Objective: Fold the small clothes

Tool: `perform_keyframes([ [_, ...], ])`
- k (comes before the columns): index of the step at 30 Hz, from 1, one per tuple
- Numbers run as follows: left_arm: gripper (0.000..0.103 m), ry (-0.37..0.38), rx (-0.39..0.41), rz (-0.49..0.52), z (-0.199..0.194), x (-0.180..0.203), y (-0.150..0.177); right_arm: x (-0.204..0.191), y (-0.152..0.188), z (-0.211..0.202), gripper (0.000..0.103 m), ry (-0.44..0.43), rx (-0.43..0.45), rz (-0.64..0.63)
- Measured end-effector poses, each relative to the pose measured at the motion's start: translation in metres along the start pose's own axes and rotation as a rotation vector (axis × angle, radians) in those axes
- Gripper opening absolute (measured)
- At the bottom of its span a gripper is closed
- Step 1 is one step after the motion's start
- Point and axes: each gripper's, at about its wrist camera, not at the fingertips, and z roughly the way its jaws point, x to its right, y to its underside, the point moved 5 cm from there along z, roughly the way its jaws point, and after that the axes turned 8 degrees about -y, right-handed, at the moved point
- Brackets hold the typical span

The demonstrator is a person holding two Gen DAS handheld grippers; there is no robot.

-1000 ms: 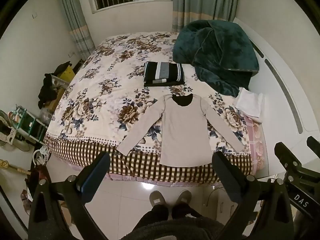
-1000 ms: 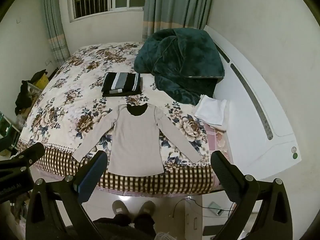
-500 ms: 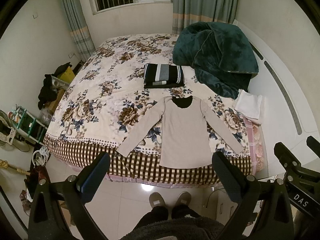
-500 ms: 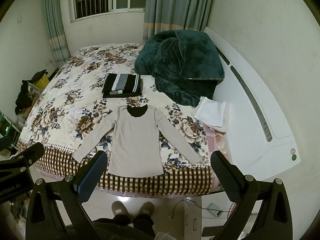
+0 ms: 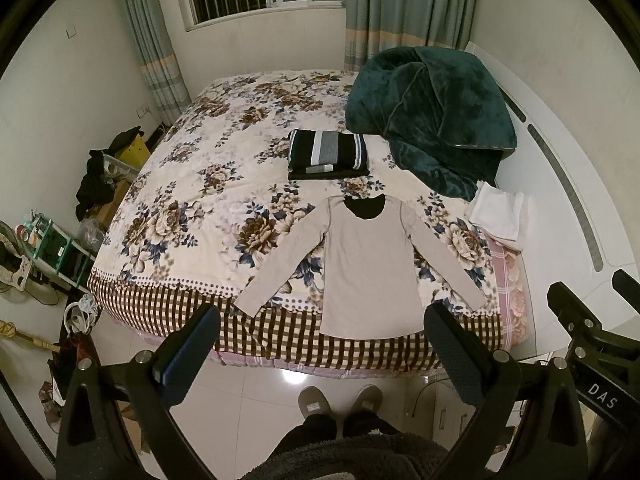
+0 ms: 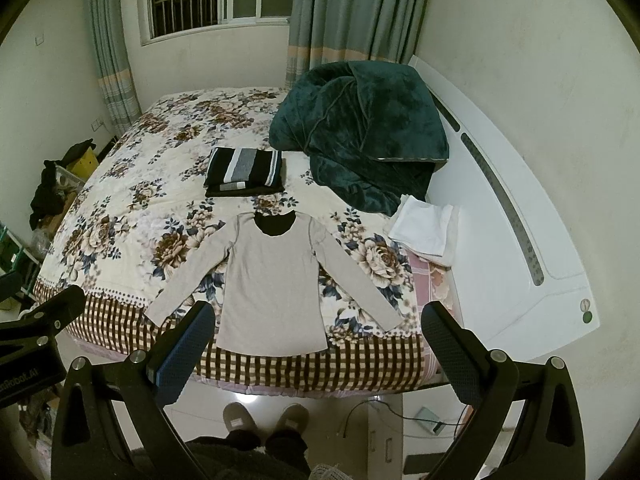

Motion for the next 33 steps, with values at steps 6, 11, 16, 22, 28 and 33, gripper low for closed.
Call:
perform_keyframes([
  [6,0.103,0.003,0.001,0.000,0.000,0.000,0.000,-0.002,-0.003,-0.008,0.103,-0.001,0.002,0.000],
  [11,0.103,0.004,-0.003,0.001,-0.001,0.000,-0.005,-0.002,-0.003,-0.006,0.103,0.002,0.003,-0.001],
  [16,0.103,0.005,0.000,0.000,-0.001,0.002,-0.007,-0.002,-0.006,-0.009,0.103,0.003,0.005,-0.003],
  [22,0.103,0.004,0.002,0.000,-0.002,0.002,-0.010,-0.002,-0.006,-0.010,0.103,0.004,0.005,-0.003],
  [28,0.103,0.010,0.003,-0.001,-0.001,-0.002,-0.030,-0.002,-0.006,-0.011,0.103,0.005,0.006,-0.004],
  [33,0.103,0.010,0.006,-0.004,-0.002,-0.001,-0.031,-0.004,-0.010,-0.016,0.103,0.006,0.006,-0.008],
])
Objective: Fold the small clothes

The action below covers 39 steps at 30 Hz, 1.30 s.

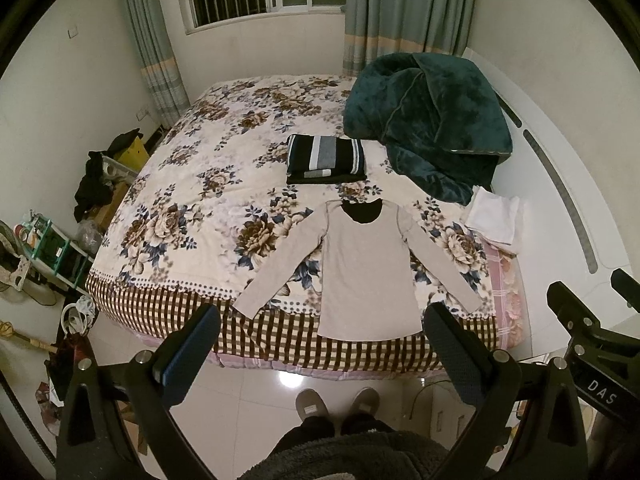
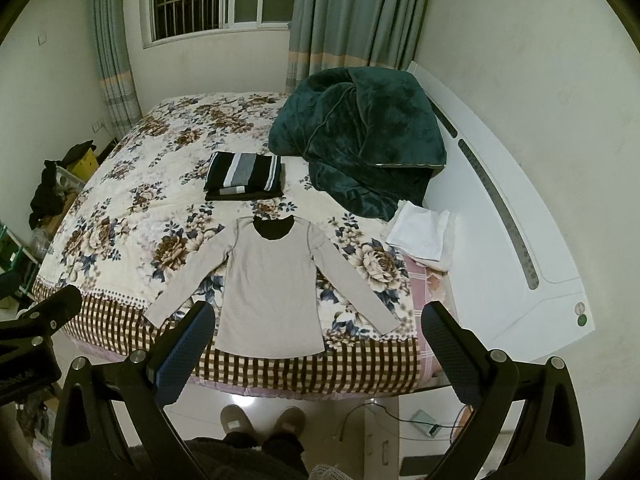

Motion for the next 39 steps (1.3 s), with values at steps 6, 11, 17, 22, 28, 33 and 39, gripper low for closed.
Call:
perform_keyframes([
  [6,0.103,0.006,-0.002,0.001,-0.001,0.002,0.001,-0.001,0.002,0.001,0.103,0.001,0.001,0.001],
  [11,0.103,0.007,-0.004,0.001,-0.002,0.009,-0.002,-0.004,-0.001,-0.001,0.103,0.000,-0.001,-0.003],
  [17,0.103,0.003,0.000,-0.003,-0.002,0.011,-0.005,0.004,-0.026,0.002,0.103,-0.011,-0.015,-0.004],
  [22,0.103,-0.021,0.021,0.000,0.020,-0.003,-0.008,0.002,-0.028,0.030,0.103,-0.018,-0.042,0.023],
  [28,0.103,-0.065,0.082,0.035,0.101,0.006,-0.029,0.046,-0.019,0.129,0.103,0.024,-0.117,0.206],
  [33,0.103,-0.091,-0.034,0.063,0.215,0.028,-0.034,0.149,0.027,0.249,0.103,0.169,-0.225,0.459],
  [39,0.103,-0.173,-0.207,0.101,0.343,0.065,-0.024,0.267,0.128,0.390,0.103,0.211,-0.334,0.818],
])
